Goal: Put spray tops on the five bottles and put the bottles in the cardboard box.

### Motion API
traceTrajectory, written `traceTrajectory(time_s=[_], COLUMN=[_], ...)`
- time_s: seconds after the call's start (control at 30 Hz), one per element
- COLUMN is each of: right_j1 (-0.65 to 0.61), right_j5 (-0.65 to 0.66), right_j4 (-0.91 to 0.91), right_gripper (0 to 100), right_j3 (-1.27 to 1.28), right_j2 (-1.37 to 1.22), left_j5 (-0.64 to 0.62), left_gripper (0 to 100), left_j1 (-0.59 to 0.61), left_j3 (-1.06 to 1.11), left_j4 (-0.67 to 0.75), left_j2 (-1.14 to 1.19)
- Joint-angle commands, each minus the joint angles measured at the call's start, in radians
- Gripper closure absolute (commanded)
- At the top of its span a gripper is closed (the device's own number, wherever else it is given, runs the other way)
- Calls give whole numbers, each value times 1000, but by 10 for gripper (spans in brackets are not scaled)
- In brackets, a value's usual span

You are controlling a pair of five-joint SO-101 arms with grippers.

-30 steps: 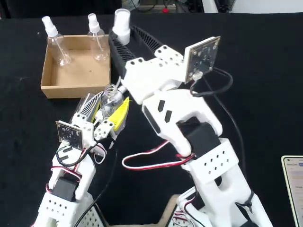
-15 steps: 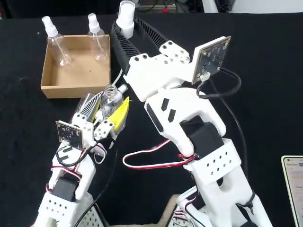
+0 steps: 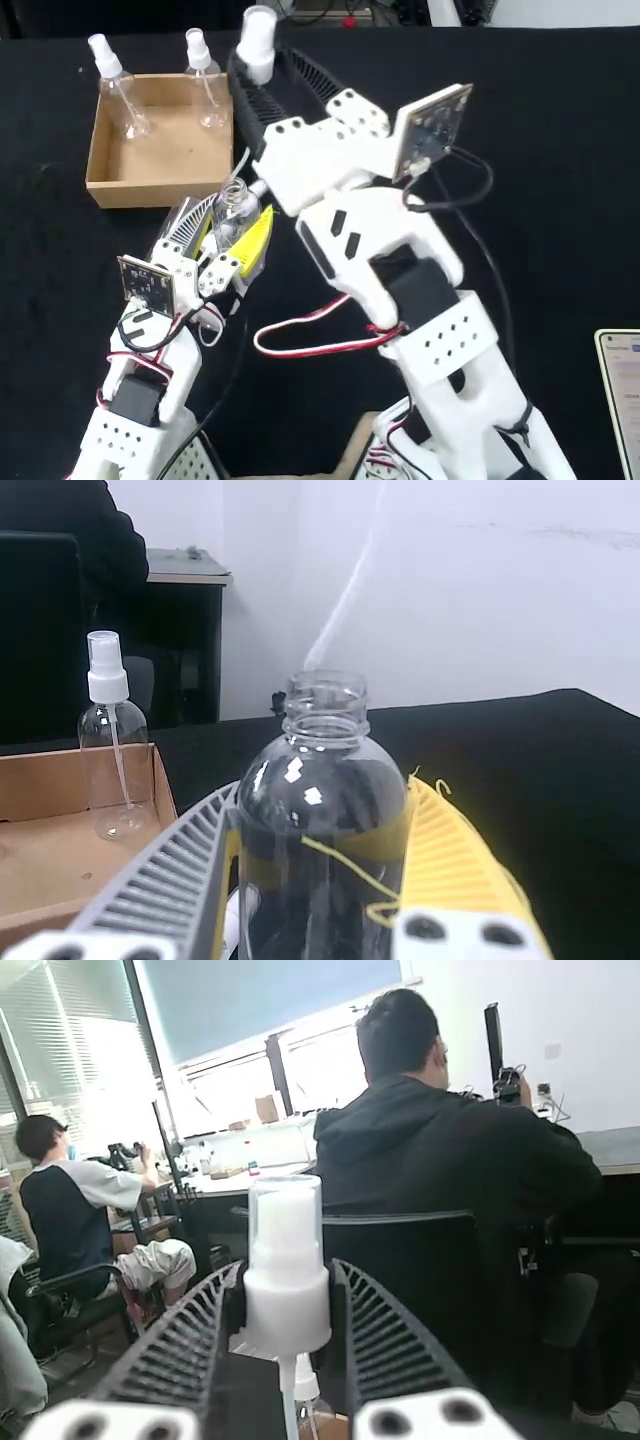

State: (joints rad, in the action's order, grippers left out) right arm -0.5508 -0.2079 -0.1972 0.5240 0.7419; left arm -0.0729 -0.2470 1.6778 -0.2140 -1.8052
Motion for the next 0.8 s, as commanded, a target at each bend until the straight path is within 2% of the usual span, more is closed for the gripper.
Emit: traceTrajectory(time_s=[0.0,0.53,0.77], right_j1=[-17,-23,-77], right_j5=[8,8,8], right_j4=[38,-183,-247], right_gripper=[986,986,984], right_j3=[5,-38,-38], right_j2=[2,2,2], left_j5=[-3,-3,-3], left_gripper=[927,927,927], left_j1=[-12,-12,-12], left_j3=[22,22,22], left_j4=[-3,-3,-3], left_j2=[-5,-3,-3])
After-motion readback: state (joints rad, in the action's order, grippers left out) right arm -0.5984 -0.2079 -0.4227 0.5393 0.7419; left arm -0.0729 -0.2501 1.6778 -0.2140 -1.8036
